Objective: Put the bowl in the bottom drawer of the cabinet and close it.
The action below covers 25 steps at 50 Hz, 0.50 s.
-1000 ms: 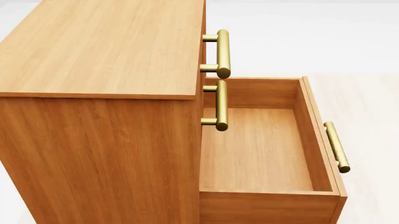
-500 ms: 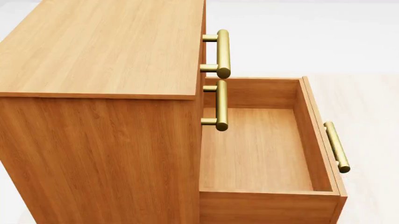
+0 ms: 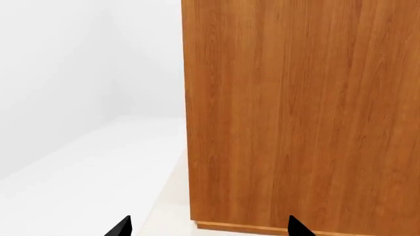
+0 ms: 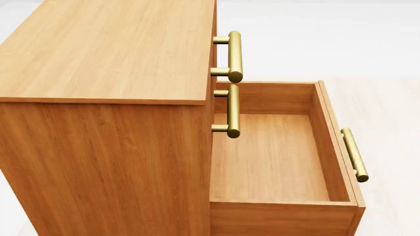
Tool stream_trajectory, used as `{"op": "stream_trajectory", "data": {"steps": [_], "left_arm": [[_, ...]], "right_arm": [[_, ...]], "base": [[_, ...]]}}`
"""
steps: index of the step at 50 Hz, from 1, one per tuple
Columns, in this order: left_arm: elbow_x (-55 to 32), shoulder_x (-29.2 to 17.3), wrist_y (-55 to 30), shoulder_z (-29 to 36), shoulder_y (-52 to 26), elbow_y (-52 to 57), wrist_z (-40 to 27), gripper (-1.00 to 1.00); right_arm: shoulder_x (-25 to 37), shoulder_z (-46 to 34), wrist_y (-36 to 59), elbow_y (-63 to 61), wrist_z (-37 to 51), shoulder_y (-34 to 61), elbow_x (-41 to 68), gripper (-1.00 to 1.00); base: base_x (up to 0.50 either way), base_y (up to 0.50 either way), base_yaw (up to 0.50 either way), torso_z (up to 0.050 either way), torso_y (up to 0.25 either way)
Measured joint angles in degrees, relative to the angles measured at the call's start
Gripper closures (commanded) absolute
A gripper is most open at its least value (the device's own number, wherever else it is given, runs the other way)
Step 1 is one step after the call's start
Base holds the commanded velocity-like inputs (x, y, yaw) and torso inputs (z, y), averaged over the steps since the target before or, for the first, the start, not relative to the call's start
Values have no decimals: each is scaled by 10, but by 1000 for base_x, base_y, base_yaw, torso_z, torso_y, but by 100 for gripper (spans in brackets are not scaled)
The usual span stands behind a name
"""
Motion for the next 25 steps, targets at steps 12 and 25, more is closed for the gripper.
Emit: {"op": "stream_trajectory", "data": {"steps": [12, 25], "left_arm": [[0, 0, 4, 2, -2, -5, 0, -100], [1, -2, 6, 3, -1, -5, -3, -100]], "right_arm": [[-3, 18, -8, 17, 6, -5, -2, -100], [-3, 39, -14, 39, 8, -6, 0, -100]], "base": [[0, 0, 0, 0, 0], [0, 0, 0, 0, 0]]}}
